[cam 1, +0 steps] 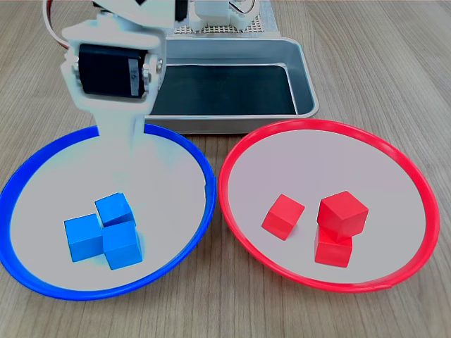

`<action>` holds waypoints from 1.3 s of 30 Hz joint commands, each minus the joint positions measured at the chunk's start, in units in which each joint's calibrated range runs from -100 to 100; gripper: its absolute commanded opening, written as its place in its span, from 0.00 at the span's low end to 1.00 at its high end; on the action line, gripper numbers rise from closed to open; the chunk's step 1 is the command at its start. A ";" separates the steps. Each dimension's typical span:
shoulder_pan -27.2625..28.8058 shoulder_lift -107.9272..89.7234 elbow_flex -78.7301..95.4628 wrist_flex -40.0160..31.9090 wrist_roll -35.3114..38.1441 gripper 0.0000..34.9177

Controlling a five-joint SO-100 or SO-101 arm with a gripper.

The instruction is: Relocate any blue block in the red dish to the blue dish, correcting any misplacements.

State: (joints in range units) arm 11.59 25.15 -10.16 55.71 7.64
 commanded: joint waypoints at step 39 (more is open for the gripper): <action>-14.56 -111.93 103.43 -12.25 -4.49 0.00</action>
State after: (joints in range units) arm -3.01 -83.38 92.65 39.89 3.25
